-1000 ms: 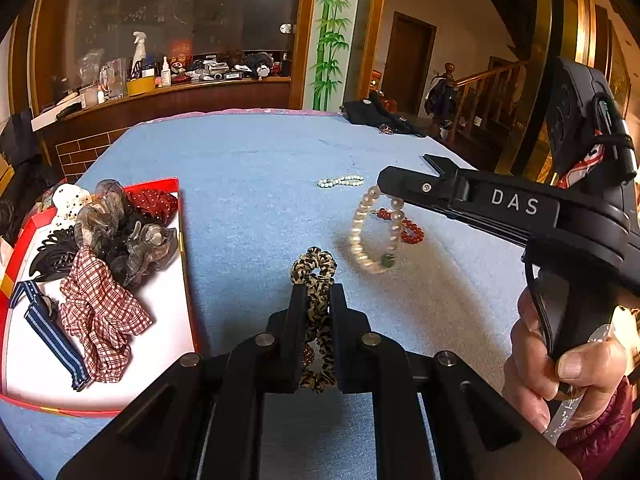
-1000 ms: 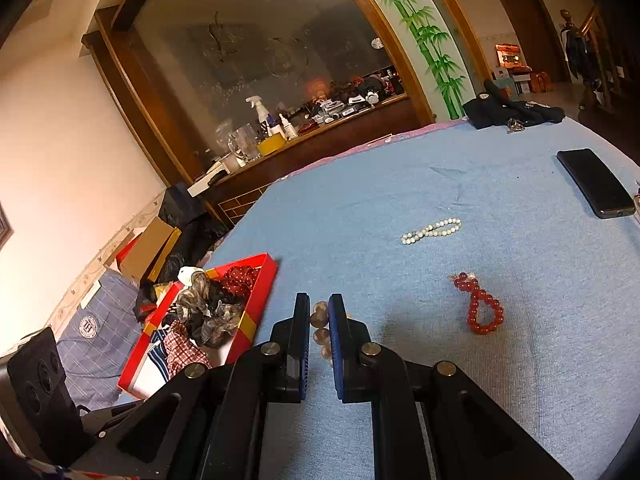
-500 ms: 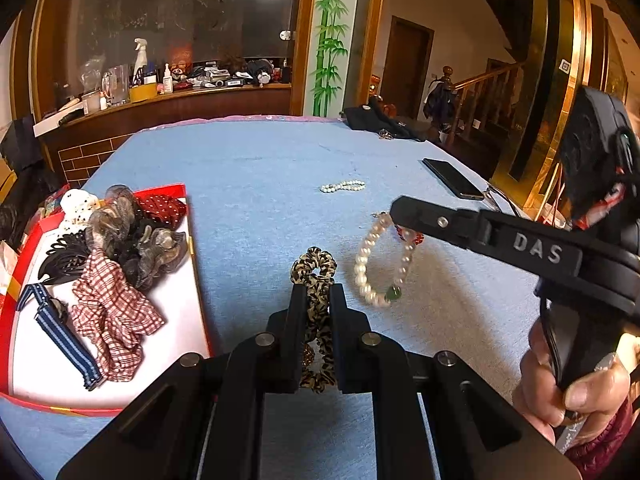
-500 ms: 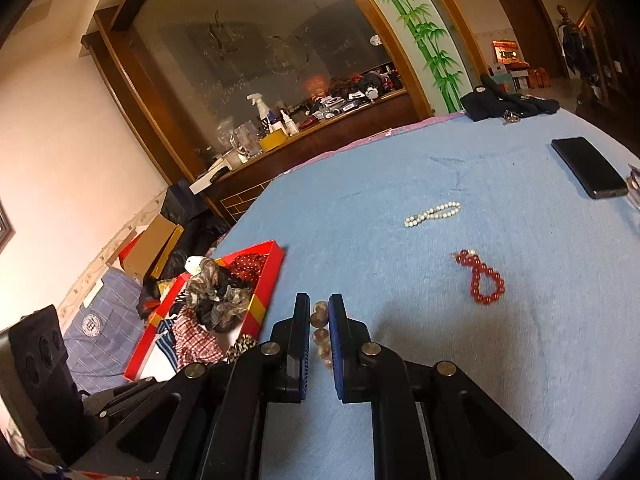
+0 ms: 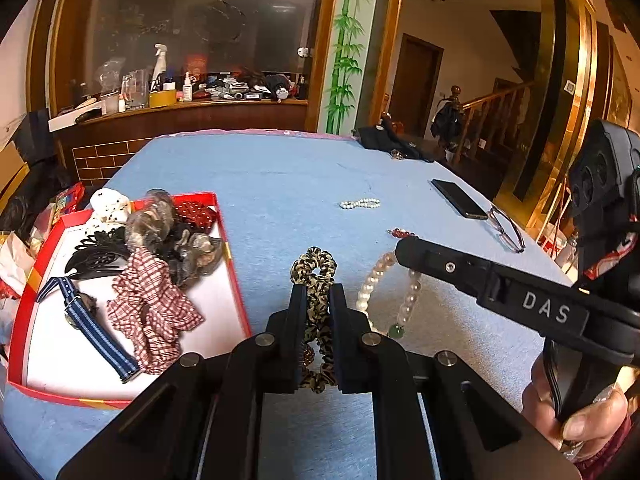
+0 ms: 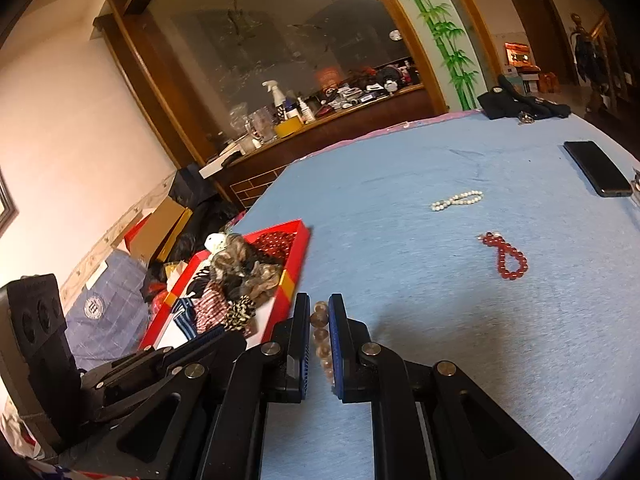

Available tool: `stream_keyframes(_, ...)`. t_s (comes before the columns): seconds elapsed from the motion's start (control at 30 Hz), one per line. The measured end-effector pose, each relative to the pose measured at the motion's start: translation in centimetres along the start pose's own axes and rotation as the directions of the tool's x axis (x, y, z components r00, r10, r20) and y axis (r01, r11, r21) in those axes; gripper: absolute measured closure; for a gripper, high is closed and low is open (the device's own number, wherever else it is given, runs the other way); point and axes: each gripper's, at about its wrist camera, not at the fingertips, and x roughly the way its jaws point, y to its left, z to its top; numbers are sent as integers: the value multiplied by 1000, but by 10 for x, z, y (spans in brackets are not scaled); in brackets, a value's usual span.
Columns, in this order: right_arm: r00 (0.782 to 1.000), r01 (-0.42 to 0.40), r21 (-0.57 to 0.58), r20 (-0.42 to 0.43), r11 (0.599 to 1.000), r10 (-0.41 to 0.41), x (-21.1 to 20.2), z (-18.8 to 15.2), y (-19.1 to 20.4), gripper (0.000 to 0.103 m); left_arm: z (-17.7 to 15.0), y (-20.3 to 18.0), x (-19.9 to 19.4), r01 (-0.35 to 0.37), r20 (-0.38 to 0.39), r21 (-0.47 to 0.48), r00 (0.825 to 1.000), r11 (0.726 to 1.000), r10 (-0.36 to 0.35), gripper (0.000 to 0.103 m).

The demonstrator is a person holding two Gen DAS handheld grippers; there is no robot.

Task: Organize jewelry
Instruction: 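Carry the leopard scrunchie in the left tool while the right tool carries the pearl bracelet to the box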

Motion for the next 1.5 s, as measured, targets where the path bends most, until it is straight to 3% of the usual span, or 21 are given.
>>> stream_keyframes(0.67,999,-26,-119,-36,993,22,16,1,76,93,-3,79,-36,-43,72,-146,996,988,54,92)
stream_keyframes(1.13,993,-93,-195,-88,976,77,47,2,137,93,-22,175,-56,-159,61,-299,981,941,185,92)
stream_keyframes(1.5,980,-155,-201,-158,967,124,89,-6,170,92,-31,207,-44,-200,17,-349,976,916,219,92)
